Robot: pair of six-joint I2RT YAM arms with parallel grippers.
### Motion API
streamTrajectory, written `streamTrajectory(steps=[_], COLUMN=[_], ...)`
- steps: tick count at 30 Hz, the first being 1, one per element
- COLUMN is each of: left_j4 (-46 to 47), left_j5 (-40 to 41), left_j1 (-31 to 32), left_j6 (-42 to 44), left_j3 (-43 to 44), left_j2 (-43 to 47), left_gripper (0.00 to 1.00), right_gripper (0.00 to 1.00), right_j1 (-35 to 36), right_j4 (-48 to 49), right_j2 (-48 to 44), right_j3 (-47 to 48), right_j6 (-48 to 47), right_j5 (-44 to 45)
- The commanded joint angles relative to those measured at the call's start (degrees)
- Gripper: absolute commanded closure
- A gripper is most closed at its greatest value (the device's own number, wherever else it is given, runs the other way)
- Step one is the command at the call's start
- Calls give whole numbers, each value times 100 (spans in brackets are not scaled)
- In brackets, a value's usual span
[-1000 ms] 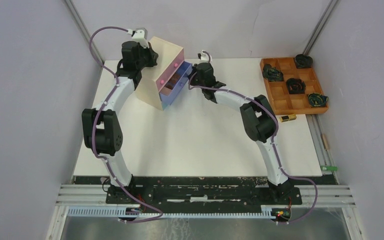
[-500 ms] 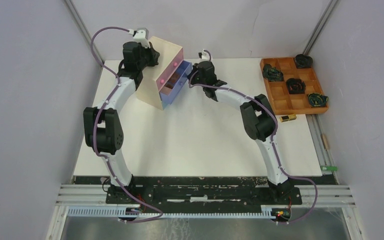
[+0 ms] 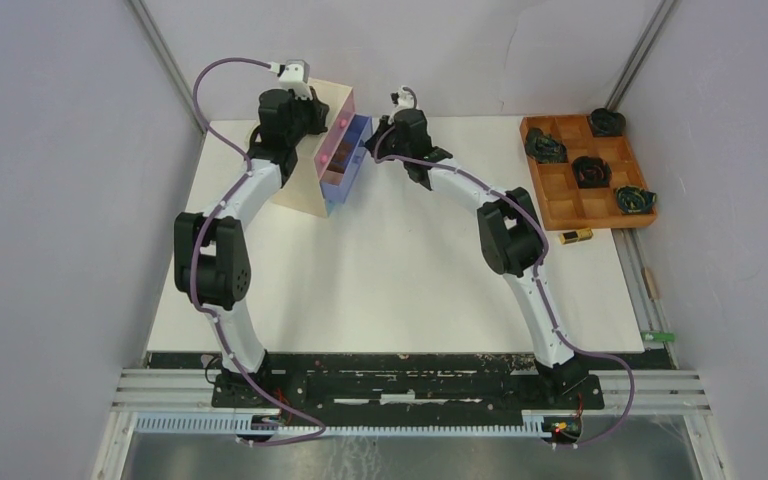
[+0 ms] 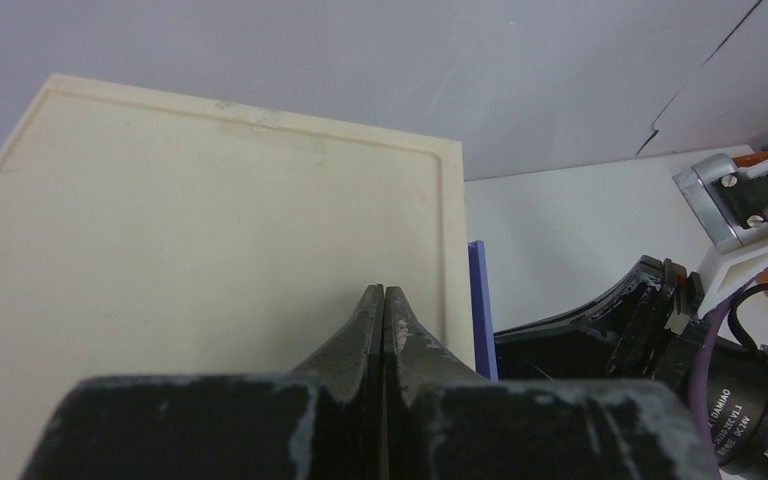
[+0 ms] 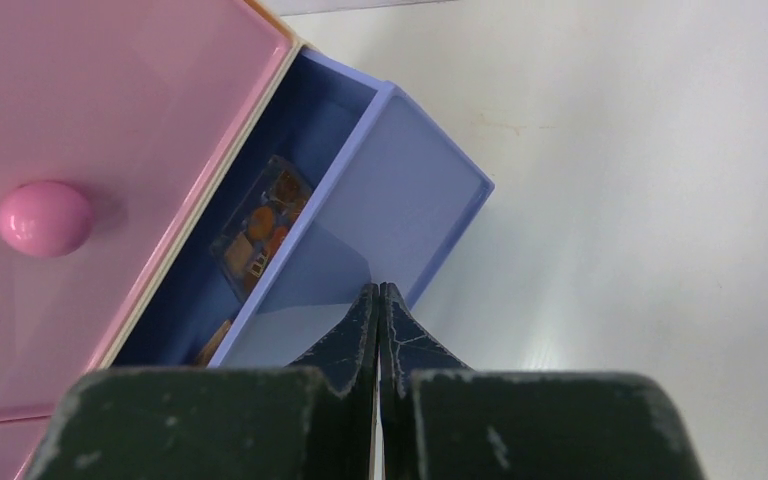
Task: Organize the makeup
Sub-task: Close the drawer in the storage box.
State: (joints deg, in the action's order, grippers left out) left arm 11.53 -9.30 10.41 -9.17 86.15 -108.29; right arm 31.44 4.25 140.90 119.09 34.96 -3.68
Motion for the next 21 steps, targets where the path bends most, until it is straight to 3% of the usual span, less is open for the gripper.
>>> streamTrajectory(steps=[1, 10, 21], left_j4=[-2507, -2459, -2591], left_j5=[-256, -340, -318], left_j1=[244, 198, 148], left_j6=[100, 36, 136], left_j3=[-708, -811, -819], left_j2=[-809, -797, -840], left_gripper=[97, 97, 97], right_gripper=[99, 99, 99], right_j1=[344, 27, -53], right_j4=[694, 1409, 1758], right_j2=[-154, -1144, -1202], right_j3=[212, -1841, -1970], right_j6=[224, 446, 644], right_j5=[-771, 101, 124])
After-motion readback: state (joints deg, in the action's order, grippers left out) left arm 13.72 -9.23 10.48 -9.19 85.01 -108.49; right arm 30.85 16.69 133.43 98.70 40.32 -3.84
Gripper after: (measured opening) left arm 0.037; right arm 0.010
